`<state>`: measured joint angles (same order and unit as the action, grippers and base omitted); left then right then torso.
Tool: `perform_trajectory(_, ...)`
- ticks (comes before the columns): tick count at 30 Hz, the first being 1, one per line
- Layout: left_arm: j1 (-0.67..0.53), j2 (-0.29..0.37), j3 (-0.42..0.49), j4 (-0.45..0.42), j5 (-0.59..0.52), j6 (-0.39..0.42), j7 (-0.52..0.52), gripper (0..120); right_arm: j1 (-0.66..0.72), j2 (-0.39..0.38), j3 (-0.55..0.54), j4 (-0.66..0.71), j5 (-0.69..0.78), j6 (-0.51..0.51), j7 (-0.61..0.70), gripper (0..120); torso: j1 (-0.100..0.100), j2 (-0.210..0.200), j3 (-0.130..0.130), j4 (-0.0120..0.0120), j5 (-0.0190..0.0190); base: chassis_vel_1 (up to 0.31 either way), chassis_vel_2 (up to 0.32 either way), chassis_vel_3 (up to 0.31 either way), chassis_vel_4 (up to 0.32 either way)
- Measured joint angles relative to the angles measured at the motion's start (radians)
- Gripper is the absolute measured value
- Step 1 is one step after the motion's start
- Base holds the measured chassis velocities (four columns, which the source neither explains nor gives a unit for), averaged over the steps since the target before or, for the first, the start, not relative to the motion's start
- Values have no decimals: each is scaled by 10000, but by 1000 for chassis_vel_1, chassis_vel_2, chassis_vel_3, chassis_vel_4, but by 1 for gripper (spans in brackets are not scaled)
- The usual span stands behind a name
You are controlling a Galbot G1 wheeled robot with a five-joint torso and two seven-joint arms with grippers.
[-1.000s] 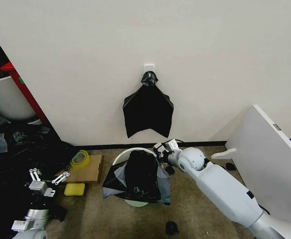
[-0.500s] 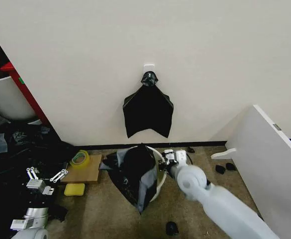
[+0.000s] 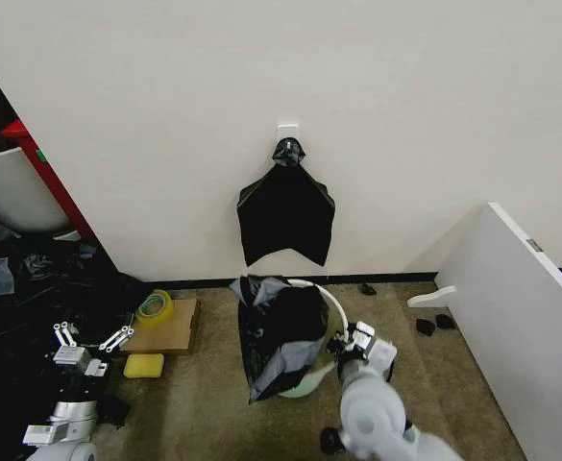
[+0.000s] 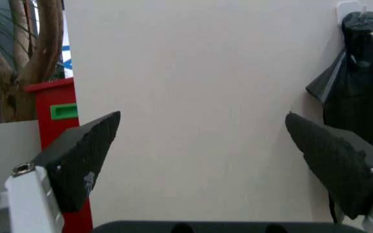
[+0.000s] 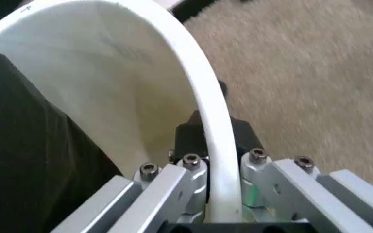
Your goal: Place the garbage bag over the trash bin.
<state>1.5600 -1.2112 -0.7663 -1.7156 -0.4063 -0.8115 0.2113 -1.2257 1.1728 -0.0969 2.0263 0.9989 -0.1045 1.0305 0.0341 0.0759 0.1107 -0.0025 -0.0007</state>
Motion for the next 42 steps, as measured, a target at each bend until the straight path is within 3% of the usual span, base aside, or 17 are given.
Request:
perform_trajectory(5, 17, -32, 18, -56, 23, -7, -11, 100, -560, 465, -110, 316, -530, 440, 534, 1, 0, 0, 1, 1, 0, 0, 0, 0, 0)
perform_trajectory(9, 8, -33, 51, -29, 110, -7, -60, 100, -896, 559, -196, 894, -742, 361, 899, 11, 0, 0, 0, 1, 0, 0, 0, 0, 0)
perform_trajectory(12, -10, -52, 118, -29, 194, -6, -117, 100, -1216, 485, -242, 1378, -978, 306, 1139, 27, 0, 0, 0, 0, 1, 0, 0, 0, 0)
perform_trajectory(23, 33, -148, 193, -188, 325, 38, -175, 100, -1598, 205, -215, 2214, -1887, -40, 1178, 63, 0, 0, 1, 0, 1, 0, 0, 0, 0)
perform_trajectory(26, 80, -180, 174, -204, 346, 40, -210, 100, -1511, 6, -228, 2204, -3102, 161, 318, 77, 0, 0, 1, 0, 2, 0, 0, 0, 0)
perform_trajectory(28, 96, -185, 171, -205, 363, 40, -224, 100, -1504, -75, -255, 2265, -3133, 193, -1, 81, 0, 0, 2, 1, 2, 0, 0, 0, 0)
perform_trajectory(32, 110, -212, 185, -205, 498, 46, -319, 100, -1326, -343, -373, 2605, -2275, -391, -895, 98, 0, 0, 2, 0, 1, 0, 0, 0, 0)
perform_trajectory(38, 122, -239, 193, -242, 559, 123, -422, 100, -960, -406, -448, 1883, -2807, -821, -896, 100, 1, -1, 2, 0, 2, 0, 0, 0, 0)
perform_trajectory(42, 114, -237, 176, -176, 569, 126, -431, 100, -1000, -517, -590, 2097, -3502, -874, -1037, 100, 1, -1, 2, 1, 2, 0, 0, 0, 0)
